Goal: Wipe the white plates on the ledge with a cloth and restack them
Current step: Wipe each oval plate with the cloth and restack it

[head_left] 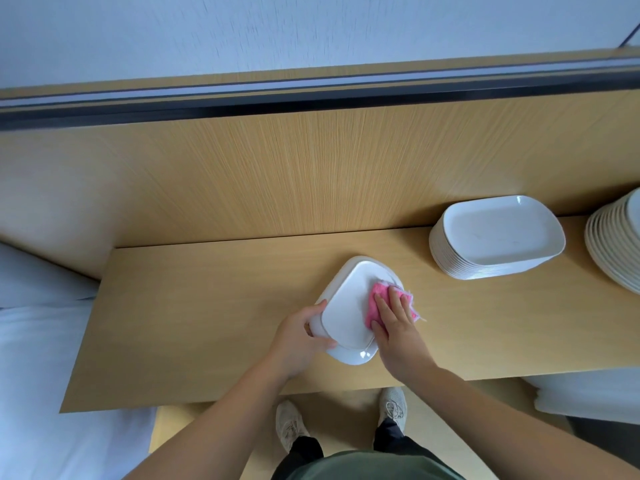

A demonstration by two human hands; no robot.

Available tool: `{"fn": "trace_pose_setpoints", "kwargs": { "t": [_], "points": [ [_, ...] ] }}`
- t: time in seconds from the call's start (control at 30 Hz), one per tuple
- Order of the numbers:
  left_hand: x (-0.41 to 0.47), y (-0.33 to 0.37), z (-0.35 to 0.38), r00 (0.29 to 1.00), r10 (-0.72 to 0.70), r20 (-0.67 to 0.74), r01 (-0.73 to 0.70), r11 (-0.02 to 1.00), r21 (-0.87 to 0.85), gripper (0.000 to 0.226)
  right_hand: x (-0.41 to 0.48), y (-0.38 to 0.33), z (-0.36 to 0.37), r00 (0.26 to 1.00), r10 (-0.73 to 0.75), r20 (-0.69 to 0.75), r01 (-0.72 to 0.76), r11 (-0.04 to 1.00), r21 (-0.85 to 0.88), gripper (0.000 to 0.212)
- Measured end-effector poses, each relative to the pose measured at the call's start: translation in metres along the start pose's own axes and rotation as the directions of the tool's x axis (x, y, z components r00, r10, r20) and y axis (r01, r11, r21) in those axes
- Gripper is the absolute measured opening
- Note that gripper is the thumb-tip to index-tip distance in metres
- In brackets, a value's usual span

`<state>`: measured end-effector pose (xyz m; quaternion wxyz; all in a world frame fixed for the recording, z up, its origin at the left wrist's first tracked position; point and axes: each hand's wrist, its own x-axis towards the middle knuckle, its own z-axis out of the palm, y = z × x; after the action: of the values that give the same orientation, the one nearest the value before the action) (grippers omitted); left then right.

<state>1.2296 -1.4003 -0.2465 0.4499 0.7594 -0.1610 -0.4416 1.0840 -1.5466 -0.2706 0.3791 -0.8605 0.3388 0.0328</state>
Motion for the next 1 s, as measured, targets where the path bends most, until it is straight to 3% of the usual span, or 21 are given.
{"fn": "trace_pose_setpoints", "kwargs": {
  "t": [0.4,0.57,0.63,0.83,1.0],
  "points": [
    [-0.003,-0.005,0.010,0.999,-0.013,-0.045,0.010,0.998,-0.060,0.067,-0.029,-0.003,0.007,0.983,-0.113,0.144,0.127,0.988,-0.093,0.056],
    [-0.005,-0.003,0.010,1.000,0.006,-0.013,-0.006,1.000,-0.027,0.064,-0.029,0.001,0.004,0.955,-0.240,0.176,0.290,0.885,-0.365,0.059],
    [-0.005,-0.002,0.011,1.000,0.013,-0.011,-0.013,1.000,-0.008,0.065,-0.022,-0.005,-0.001,0.949,-0.238,0.207,0.305,0.859,-0.411,0.072],
    [-0.005,-0.003,0.009,1.000,0.031,-0.001,-0.031,0.996,0.085,0.065,0.011,-0.001,-0.018,0.967,-0.078,0.241,0.179,0.884,-0.433,0.083],
    [-0.003,-0.004,0.007,1.000,0.012,0.014,-0.014,0.995,0.102,0.064,0.041,-0.009,-0.033,0.979,-0.028,0.203,0.123,0.872,-0.474,0.061]
  ]
}}
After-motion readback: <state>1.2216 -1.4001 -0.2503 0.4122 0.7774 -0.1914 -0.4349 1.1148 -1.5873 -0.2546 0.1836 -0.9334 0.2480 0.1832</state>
